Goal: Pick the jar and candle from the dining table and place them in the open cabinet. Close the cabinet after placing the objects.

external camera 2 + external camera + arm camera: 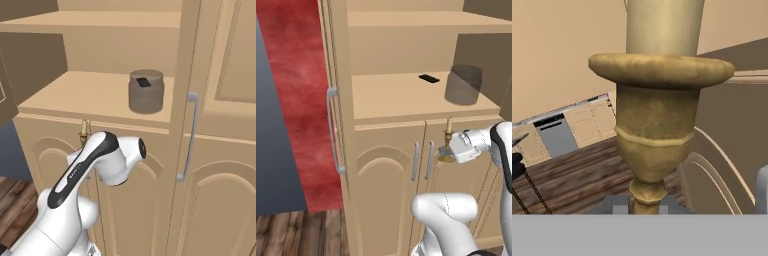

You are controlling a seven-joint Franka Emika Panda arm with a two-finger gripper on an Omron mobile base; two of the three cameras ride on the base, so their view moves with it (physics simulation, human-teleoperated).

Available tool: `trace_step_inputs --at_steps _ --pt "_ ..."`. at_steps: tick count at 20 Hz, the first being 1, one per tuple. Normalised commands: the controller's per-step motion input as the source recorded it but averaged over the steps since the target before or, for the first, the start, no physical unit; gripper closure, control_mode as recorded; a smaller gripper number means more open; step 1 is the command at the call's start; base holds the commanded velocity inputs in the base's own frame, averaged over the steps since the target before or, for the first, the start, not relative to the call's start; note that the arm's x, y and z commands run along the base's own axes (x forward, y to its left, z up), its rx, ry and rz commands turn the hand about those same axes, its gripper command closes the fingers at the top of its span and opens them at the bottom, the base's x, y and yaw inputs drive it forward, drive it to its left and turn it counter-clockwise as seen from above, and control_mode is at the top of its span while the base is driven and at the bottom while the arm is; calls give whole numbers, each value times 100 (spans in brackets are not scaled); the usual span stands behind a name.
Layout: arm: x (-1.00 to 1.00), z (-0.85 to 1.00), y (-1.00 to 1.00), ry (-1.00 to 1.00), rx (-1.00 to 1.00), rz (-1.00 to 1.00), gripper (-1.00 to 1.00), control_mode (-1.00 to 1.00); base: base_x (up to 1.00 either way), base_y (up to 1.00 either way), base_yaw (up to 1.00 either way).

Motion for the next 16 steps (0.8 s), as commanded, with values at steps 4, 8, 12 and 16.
trace_step_inputs --at_steps 4,8,12,16 --pt "0 0 0 0 0 0 100 100 0 0 15" --pt "0 0 0 0 0 0 100 100 1 0 7" --pt "0 0 0 0 0 0 100 100 0 0 0" --pt "0 0 0 0 0 0 100 100 0 0 0"
